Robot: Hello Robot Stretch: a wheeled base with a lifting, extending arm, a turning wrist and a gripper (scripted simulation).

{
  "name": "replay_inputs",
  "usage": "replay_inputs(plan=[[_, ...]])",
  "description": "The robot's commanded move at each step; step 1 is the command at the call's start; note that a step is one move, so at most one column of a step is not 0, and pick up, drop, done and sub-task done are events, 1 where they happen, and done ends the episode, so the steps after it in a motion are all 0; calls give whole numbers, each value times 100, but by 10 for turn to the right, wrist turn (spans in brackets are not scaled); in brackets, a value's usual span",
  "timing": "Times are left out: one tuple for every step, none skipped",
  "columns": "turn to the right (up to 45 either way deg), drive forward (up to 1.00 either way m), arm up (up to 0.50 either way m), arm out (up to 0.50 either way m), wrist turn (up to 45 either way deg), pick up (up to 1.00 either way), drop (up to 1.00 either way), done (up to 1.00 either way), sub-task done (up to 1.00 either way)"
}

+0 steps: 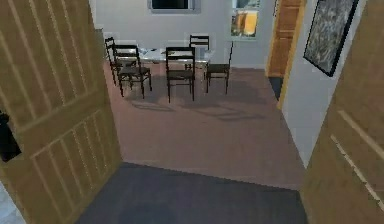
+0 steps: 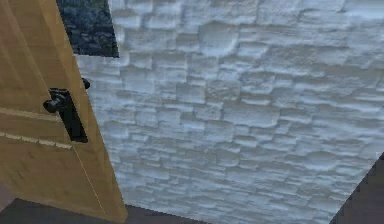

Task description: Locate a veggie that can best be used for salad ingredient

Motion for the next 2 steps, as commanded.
replay_inputs(plan=[[0,20,0,0,0,0,0,0,0],[150,0,0,0,0,0,0,0,0]])
